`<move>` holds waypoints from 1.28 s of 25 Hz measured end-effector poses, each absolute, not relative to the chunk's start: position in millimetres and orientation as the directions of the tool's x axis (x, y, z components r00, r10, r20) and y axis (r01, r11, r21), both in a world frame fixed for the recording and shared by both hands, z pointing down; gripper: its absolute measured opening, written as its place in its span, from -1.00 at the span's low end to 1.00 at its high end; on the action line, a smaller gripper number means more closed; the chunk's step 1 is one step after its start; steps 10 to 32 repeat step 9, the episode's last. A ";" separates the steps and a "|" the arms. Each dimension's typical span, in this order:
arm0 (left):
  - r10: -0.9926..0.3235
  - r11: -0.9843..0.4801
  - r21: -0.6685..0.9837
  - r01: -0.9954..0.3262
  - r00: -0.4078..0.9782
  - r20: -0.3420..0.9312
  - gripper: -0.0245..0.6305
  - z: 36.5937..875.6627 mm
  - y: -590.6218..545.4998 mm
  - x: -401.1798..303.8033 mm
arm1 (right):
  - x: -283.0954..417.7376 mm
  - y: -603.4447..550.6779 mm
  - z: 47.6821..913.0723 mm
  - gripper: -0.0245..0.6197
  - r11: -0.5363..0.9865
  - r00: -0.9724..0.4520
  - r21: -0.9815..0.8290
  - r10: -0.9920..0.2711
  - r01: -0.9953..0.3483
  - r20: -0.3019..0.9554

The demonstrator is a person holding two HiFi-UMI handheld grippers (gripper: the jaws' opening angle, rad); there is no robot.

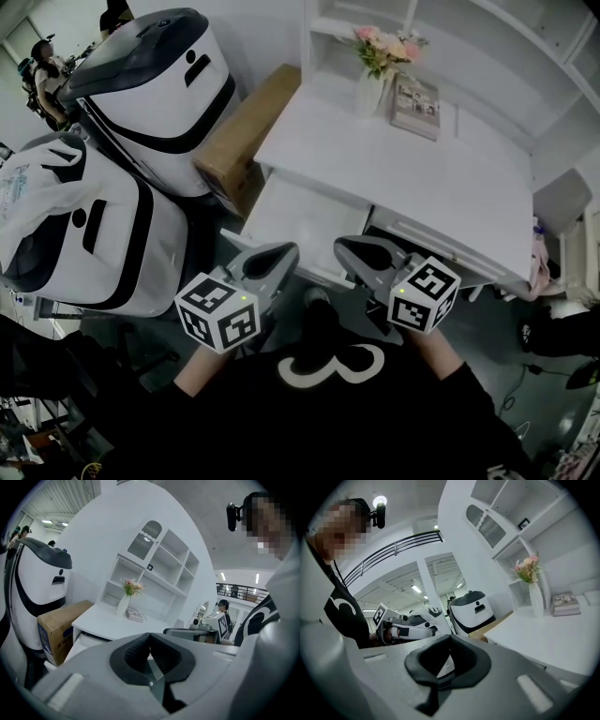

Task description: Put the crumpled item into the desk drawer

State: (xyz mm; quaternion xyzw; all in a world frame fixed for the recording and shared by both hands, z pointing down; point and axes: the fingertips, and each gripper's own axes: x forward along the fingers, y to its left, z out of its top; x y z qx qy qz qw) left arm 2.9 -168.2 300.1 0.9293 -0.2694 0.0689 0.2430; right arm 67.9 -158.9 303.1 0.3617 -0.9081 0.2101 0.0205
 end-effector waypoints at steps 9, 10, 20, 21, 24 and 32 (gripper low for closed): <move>-0.457 -0.732 0.430 -0.529 0.849 0.266 -0.89 307.0 -171.9 8.6 | 70.2 -161.4 314.2 -0.92 0.638 -0.739 -0.393 -0.644 -0.662 0.200; -0.457 -0.732 0.430 -0.529 0.849 0.266 -0.89 307.0 -171.9 8.6 | 70.2 -161.4 314.2 -0.92 0.638 -0.739 -0.393 -0.644 -0.662 0.200; -0.457 -0.732 0.430 -0.529 0.849 0.266 -0.89 307.0 -171.9 8.6 | 70.2 -161.4 314.2 -0.92 0.638 -0.739 -0.393 -0.644 -0.662 0.200; -0.457 -0.732 0.430 -0.529 0.849 0.266 -0.89 307.0 -171.9 8.6 | 70.2 -161.4 314.2 -0.92 0.638 -0.739 -0.393 -0.644 -0.662 0.200; -0.457 -0.732 0.430 -0.529 0.849 0.266 -0.89 307.0 -171.9 8.6 | 70.2 -161.4 314.2 -0.92 0.638 -0.739 -0.393 -0.644 -0.662 0.200; -0.457 -0.732 0.430 -0.529 0.849 0.266 -0.89 307.0 -171.9 8.6 | 70.2 -161.4 314.2 -0.92 0.638 -0.739 -0.393 -0.644 -0.662 0.200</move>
